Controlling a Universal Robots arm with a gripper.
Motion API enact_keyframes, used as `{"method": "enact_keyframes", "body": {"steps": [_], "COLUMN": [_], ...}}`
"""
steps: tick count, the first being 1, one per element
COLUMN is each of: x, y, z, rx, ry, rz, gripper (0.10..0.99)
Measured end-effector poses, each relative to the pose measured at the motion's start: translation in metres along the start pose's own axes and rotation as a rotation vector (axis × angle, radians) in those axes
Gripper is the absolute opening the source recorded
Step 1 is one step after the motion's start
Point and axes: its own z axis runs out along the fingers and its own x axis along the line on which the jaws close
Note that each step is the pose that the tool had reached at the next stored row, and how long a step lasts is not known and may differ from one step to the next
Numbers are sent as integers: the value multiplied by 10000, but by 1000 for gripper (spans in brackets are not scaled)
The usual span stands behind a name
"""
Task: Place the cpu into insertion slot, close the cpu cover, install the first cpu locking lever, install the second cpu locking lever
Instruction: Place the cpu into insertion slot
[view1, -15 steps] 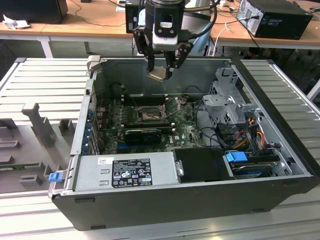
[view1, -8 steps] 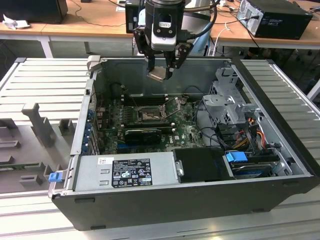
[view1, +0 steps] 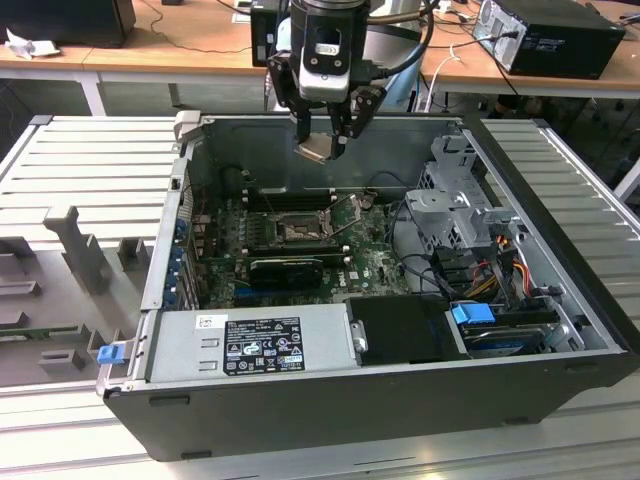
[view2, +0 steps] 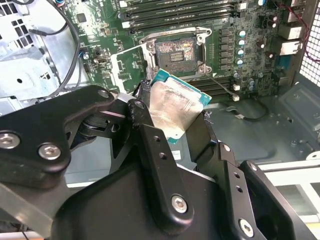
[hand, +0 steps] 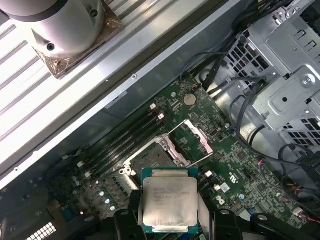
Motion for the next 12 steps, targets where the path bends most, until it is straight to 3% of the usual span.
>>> {"method": "enact_keyframes", "body": {"steps": [12], "x": [0], "y": [0], "z": [0], "rx": [-24], "ry": [-54], "rz": [609], "gripper": [529]}}
